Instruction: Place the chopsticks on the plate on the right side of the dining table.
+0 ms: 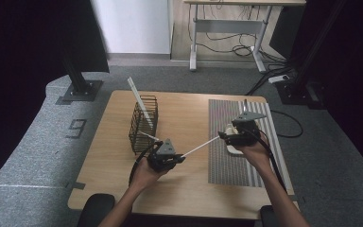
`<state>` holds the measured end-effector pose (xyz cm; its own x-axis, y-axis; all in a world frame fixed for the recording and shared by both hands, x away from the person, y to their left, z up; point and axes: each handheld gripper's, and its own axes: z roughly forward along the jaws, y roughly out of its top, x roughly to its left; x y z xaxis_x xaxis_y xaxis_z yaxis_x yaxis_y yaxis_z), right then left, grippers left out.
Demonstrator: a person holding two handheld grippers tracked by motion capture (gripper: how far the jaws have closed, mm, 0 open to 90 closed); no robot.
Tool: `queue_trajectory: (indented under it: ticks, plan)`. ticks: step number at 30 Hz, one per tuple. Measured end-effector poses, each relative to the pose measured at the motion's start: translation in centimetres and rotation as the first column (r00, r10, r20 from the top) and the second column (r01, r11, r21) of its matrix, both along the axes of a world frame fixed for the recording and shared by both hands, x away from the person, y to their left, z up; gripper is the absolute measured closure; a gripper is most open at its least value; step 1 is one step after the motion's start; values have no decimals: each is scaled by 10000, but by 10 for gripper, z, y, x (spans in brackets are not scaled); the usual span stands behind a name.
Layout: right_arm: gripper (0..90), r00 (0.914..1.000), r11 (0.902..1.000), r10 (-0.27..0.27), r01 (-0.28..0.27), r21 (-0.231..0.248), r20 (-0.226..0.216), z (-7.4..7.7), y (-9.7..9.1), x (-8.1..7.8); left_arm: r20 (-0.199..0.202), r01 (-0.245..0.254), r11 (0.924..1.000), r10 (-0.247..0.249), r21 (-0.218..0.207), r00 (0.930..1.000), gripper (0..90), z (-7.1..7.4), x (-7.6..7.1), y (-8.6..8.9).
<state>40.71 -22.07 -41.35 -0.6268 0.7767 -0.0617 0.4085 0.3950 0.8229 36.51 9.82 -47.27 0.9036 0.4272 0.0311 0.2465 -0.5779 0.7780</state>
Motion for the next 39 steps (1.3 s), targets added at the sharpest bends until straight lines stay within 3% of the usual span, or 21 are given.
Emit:
queue_trajectory:
  ticks: [8, 13, 20, 24, 29, 35, 39]
  plan:
    - [194, 9977, 9962, 680, -681, -542, -34, 6, -9, -21, 128, 836, 9934, -849, 787, 9963, 856, 8, 7, 5]
    - [144, 9943, 9919, 1032, -1049, -718, -271, 4, -11, -30, 147, 1346, 9829, -1375, 1254, 9904, 857, 13, 9, 5]
    - [137, 9845, 9787, 1661, -1715, -1127, -554, -6, -8, -47, 65, 1925, 9650, -1968, 1779, 9804, 856, 19, 11, -1]
    - [136, 9809, 9723, 1843, -1912, -1345, -616, -12, -7, -54, 16, 2246, 9517, -2300, 2094, 9732, 857, 21, 11, -6]
    - [151, 9780, 9631, 1948, -2050, -1746, -741, -21, -4, -60, -88, 2748, 9289, -2815, 2481, 9595, 857, 22, 10, -13]
    - [217, 9708, 9419, 2213, -2374, -2375, -926, -35, 4, -67, -302, 3377, 8999, -3430, 2760, 9388, 857, 23, 5, -21]
    - [306, 9615, 9215, 2508, -2728, -2766, -1127, -42, 11, -70, -400, 3627, 8875, -3670, 2844, 9294, 857, 22, 3, -27]
